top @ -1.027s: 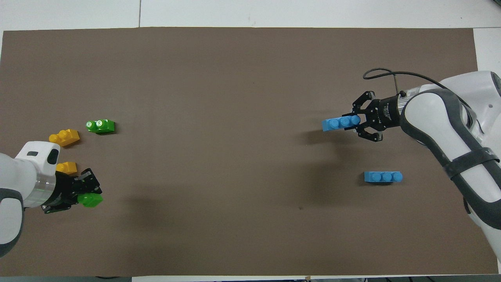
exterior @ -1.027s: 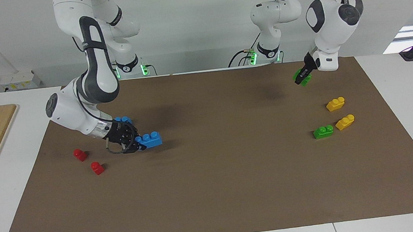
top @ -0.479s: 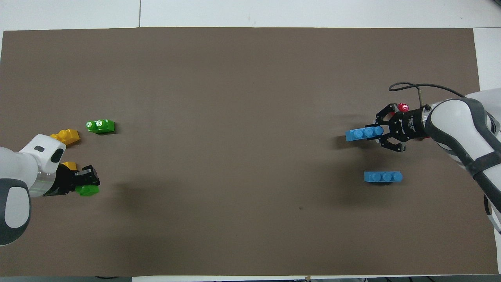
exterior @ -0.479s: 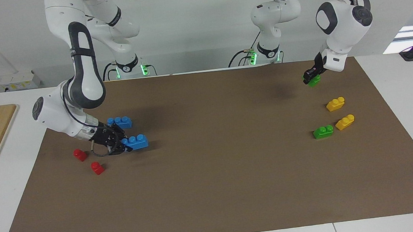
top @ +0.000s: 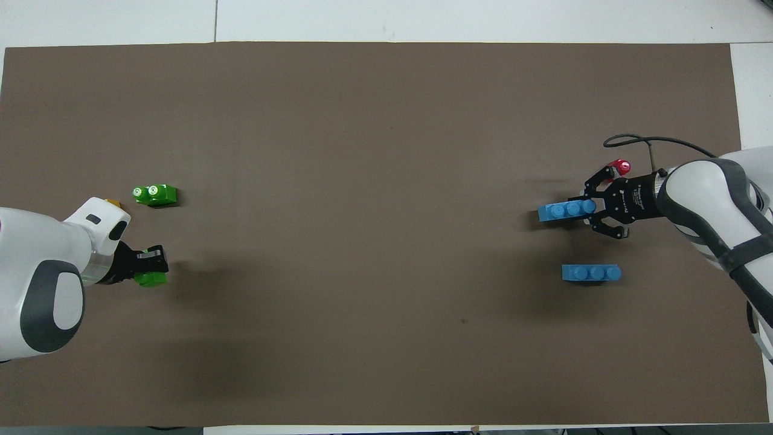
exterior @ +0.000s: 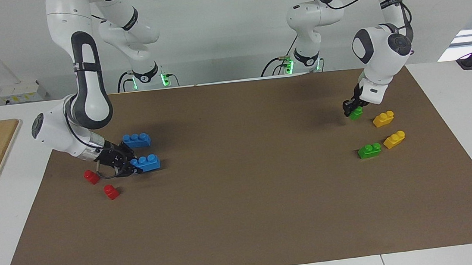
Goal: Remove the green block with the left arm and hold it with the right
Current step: 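Lower the green block with the left gripper while the right gripper lowers blue, then open both grippers and lift them away from the placed blocks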
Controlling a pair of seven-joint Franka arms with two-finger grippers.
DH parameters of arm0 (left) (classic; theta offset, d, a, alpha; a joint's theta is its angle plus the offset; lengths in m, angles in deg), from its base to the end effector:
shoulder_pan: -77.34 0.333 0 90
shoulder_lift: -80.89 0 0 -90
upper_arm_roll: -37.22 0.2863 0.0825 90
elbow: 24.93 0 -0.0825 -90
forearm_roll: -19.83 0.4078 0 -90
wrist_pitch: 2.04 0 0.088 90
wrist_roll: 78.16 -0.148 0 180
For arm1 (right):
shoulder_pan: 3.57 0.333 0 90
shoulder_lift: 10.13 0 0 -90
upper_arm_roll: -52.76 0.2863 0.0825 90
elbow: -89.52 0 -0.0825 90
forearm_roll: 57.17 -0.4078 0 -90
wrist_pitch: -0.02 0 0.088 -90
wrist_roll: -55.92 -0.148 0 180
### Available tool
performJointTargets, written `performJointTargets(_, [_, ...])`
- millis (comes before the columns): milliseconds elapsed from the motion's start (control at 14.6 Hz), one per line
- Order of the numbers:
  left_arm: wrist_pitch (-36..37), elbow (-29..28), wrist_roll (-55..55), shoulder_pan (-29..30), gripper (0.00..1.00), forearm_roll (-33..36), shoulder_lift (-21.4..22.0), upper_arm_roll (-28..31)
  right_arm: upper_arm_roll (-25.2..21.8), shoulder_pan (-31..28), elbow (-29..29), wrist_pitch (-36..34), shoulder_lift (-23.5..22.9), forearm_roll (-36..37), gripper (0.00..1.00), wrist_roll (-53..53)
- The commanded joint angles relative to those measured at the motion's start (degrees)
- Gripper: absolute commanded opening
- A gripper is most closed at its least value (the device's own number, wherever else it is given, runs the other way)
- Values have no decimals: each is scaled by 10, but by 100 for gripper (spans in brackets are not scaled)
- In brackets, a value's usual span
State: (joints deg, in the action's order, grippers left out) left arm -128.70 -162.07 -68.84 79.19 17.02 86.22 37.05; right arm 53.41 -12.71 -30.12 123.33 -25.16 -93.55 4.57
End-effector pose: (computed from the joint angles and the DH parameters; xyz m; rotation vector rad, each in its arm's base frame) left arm 0.4888 0.0111 0.2601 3.0873 0.3458 -0.1433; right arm 0.5698 -0.0397 0.2082 -2.0234 1.8006 0.4965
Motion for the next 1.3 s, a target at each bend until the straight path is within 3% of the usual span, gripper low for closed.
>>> performJointTargets(0, [-43, 3, -7, -5, 0, 11, -30, 4, 8, -15, -12, 12, 1, 8, 0, 13])
performJointTargets(684, [-96, 3, -36, -16, 0, 16, -85, 4, 8, -8, -26, 46, 2, 9, 0, 14])
performJointTargets(753, [-95, 4, -37, -17, 3, 16, -85, 4, 8, -9, -25, 46, 2, 9, 0, 14])
performJointTargets(821, [-90, 5, -36, -17, 35, 16, -86, 4, 8, -14, -25, 44, 2, 9, 0, 15])
performJointTargets(890, [-84, 12, -36, -18, 49, 16, -86, 4, 8, -14, -25, 46, 2, 9, 8, 15])
performJointTargets(958, [-75, 18, -36, -18, 82, 16, -86, 4, 8, -15, -25, 46, 2, 9, 18, 15])
performJointTargets(1027, [-66, 23, -36, -18, 100, 16, -85, 4, 8, -15, -24, 44, 2, 9, 40, 15])
performJointTargets(1095, [-52, 33, -36, -17, 100, 16, -82, 4, 8, -14, -23, 45, 2, 9, 68, 14])
performJointTargets(1163, [-28, 46, -36, -17, 100, 16, -80, 4, 8, -13, -21, 45, 2, 9, 84, 13])
performJointTargets(1232, [-3, 61, -36, -16, 100, 16, -75, 5, 8, -14, -17, 38, 5, 9, 91, 9])
